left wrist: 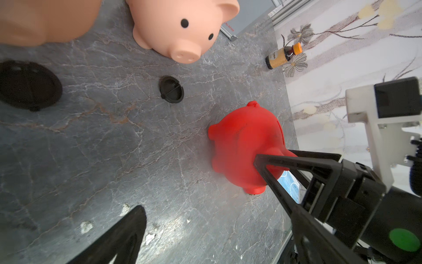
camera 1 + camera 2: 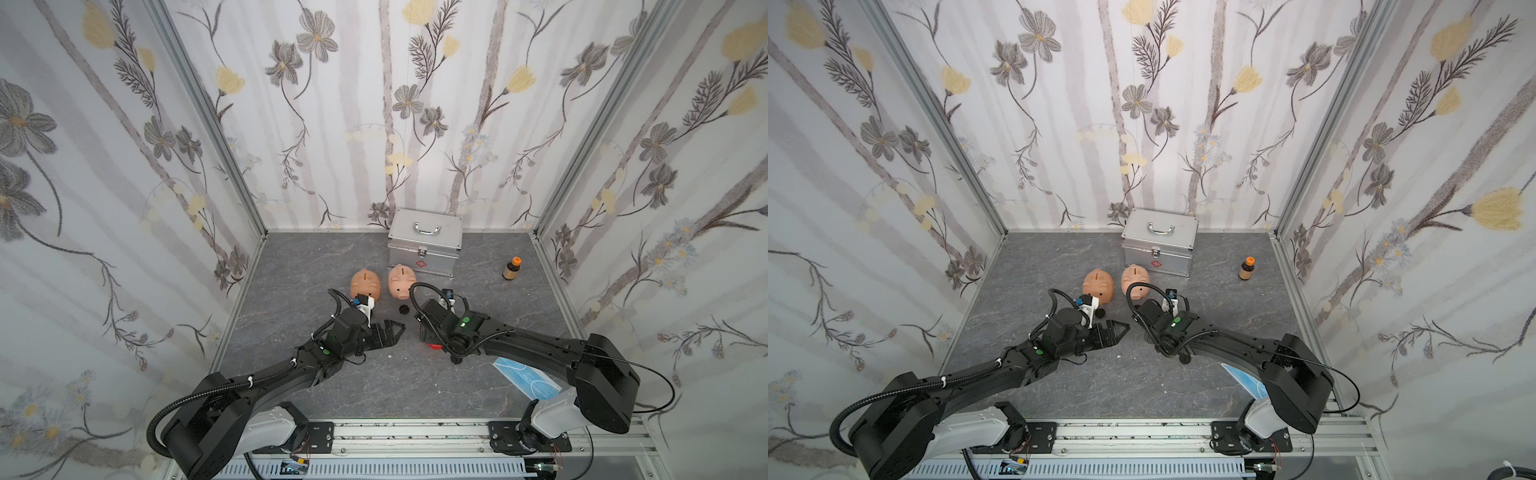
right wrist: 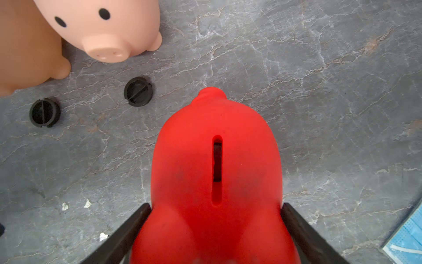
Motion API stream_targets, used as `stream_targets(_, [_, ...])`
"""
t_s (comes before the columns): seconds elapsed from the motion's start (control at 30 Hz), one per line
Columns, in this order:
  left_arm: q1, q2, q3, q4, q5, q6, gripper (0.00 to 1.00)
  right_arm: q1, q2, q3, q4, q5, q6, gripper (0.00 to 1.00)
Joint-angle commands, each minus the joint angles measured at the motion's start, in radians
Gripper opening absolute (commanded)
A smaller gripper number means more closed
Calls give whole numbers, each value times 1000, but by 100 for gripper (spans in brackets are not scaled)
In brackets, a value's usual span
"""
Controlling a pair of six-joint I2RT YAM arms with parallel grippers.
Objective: Open piggy banks
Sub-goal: Move the piggy bank to the center of the board.
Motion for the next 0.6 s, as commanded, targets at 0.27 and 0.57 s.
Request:
stream_targets(0.27, [-31, 96, 103, -40, -131, 56, 100, -98, 89, 83, 13, 19, -166, 82])
stream_targets(0.57, [-32, 194, 180, -30, -119, 67, 100, -194, 161, 147, 68, 14, -301, 83])
